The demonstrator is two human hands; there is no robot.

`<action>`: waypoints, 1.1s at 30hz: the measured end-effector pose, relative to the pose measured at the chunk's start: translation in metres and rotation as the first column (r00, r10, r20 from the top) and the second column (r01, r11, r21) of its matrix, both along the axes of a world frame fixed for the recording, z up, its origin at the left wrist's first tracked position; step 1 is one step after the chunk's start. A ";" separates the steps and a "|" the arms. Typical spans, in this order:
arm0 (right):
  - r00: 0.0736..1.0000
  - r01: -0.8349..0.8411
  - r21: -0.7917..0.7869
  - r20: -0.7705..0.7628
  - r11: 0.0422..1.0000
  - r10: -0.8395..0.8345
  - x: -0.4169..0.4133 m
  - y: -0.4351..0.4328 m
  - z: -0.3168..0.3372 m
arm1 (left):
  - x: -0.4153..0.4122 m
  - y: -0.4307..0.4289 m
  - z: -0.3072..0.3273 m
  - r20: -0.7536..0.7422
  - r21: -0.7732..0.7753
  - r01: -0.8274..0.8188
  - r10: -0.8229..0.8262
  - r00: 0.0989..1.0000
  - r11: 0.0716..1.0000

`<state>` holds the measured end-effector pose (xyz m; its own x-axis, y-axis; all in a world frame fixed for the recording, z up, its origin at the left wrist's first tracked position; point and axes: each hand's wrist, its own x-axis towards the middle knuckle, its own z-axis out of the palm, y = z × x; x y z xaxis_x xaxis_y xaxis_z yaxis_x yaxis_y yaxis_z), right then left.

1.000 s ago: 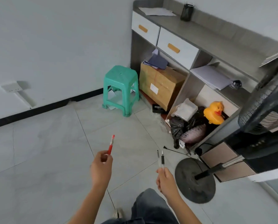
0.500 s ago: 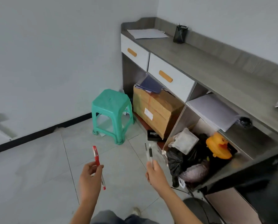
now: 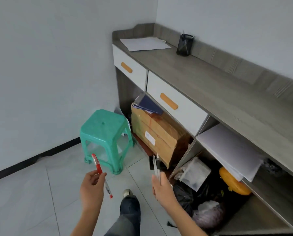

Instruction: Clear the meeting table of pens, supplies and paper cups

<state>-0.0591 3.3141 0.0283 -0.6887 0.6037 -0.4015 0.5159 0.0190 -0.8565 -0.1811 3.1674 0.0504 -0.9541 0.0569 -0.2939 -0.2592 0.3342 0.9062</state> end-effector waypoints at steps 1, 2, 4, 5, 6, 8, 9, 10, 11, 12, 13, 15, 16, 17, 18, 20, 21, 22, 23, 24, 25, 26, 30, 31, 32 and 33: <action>1.000 -0.008 0.018 -0.017 1.000 0.008 -0.015 0.013 0.006 | -0.017 0.016 0.002 0.001 0.020 0.003 -0.003 1.000 1.000; 0.999 -0.007 0.041 -0.037 0.999 0.009 -0.030 0.028 0.013 | -0.036 0.033 0.005 0.000 0.039 0.001 -0.001 1.000 0.999; 0.995 0.019 0.071 -0.099 0.997 -0.011 -0.062 0.060 0.035 | -0.074 0.068 0.016 -0.021 0.084 0.004 -0.002 1.000 0.996; 0.991 0.026 0.087 -0.131 0.996 -0.015 -0.078 0.077 0.047 | -0.093 0.087 0.023 -0.039 0.111 0.015 -0.011 0.999 0.994; 0.988 0.034 0.124 -0.152 0.992 -0.015 -0.093 0.095 0.058 | -0.111 0.106 0.030 -0.060 0.136 0.032 -0.024 0.998 0.990; 0.981 0.073 0.210 -0.189 0.975 -0.032 -0.120 0.128 0.081 | -0.142 0.142 0.043 -0.109 0.158 0.076 -0.059 0.992 0.984; 0.974 0.104 0.228 -0.221 0.968 -0.052 -0.132 0.144 0.092 | -0.157 0.159 0.051 -0.132 0.170 0.093 -0.071 0.989 0.981; 0.964 0.138 0.231 -0.254 0.963 -0.077 -0.142 0.159 0.103 | -0.170 0.175 0.058 -0.154 0.183 0.108 -0.080 0.985 0.977; 0.953 0.175 0.227 -0.283 0.958 -0.107 -0.149 0.173 0.113 | -0.184 0.191 0.064 -0.175 0.198 0.123 -0.088 0.981 0.972; 0.940 0.212 0.224 -0.312 0.951 -0.136 -0.155 0.186 0.122 | -0.195 0.206 0.071 -0.192 0.212 0.136 -0.095 0.977 0.968; 0.926 0.245 0.218 -0.342 0.945 -0.162 -0.159 0.199 0.130 | -0.203 0.219 0.078 -0.207 0.227 0.152 -0.105 0.973 0.962; 0.905 0.297 0.226 -0.377 0.928 -0.198 -0.166 0.226 0.140 | -0.219 0.247 0.095 -0.245 0.266 0.192 -0.126 0.961 0.945; 0.897 0.323 0.238 -0.385 0.916 -0.216 -0.171 0.241 0.144 | -0.226 0.262 0.104 -0.272 0.283 0.213 -0.135 0.953 0.935; 0.889 0.345 0.252 -0.398 0.904 -0.229 -0.176 0.257 0.147 | -0.233 0.277 0.114 -0.300 0.301 0.234 -0.141 0.943 0.925; 0.879 0.365 0.263 -0.412 0.893 -0.238 -0.182 0.272 0.151 | -0.239 0.292 0.123 -0.331 0.314 0.253 -0.144 0.932 0.915; 0.865 0.385 0.280 -0.442 0.879 -0.238 -0.195 0.302 0.160 | -0.252 0.325 0.141 -0.395 0.324 0.304 -0.164 0.904 0.896; 0.857 0.394 0.288 -0.457 0.873 -0.236 -0.202 0.317 0.165 | -0.257 0.342 0.150 -0.421 0.333 0.331 -0.175 0.890 0.883; 0.847 0.405 0.289 -0.476 0.868 -0.237 -0.209 0.332 0.171 | -0.263 0.359 0.159 -0.443 0.343 0.358 -0.186 0.877 0.868; 0.834 0.419 0.282 -0.495 0.863 -0.243 -0.216 0.347 0.177 | -0.267 0.376 0.168 -0.465 0.349 0.383 -0.197 0.863 0.855; 0.816 0.439 0.266 -0.517 0.858 -0.258 -0.223 0.362 0.183 | -0.273 0.393 0.177 -0.491 0.343 0.408 -0.209 0.846 0.846; 0.795 0.466 0.250 -0.540 0.849 -0.278 -0.231 0.377 0.190 | -0.278 0.409 0.187 -0.523 0.330 0.435 -0.222 0.823 0.838; 0.774 0.493 0.239 -0.559 0.836 -0.297 -0.238 0.392 0.197 | -0.284 0.423 0.196 -0.557 0.318 0.461 -0.231 0.798 0.829; 0.747 0.545 0.226 -0.568 0.808 -0.345 -0.264 0.441 0.218 | -0.314 0.473 0.223 -0.615 0.319 0.517 -0.242 0.751 0.794; 0.748 0.542 0.217 -0.565 0.812 -0.349 -0.269 0.451 0.221 | -0.319 0.485 0.227 -0.622 0.316 0.528 -0.248 0.743 0.788; 0.745 0.540 0.198 -0.564 0.818 -0.356 -0.274 0.459 0.223 | -0.324 0.498 0.229 -0.626 0.304 0.541 -0.263 0.734 0.785; 0.740 0.544 0.177 -0.562 0.820 -0.369 -0.278 0.467 0.224 | -0.328 0.510 0.230 -0.631 0.279 0.555 -0.286 0.721 0.783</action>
<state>-0.3371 3.7809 0.2525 -0.3401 0.9249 0.1697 0.0529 0.1990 -0.9786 -0.5094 3.6776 0.2801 -0.7782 0.4795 0.4057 0.3745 -0.1643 0.9125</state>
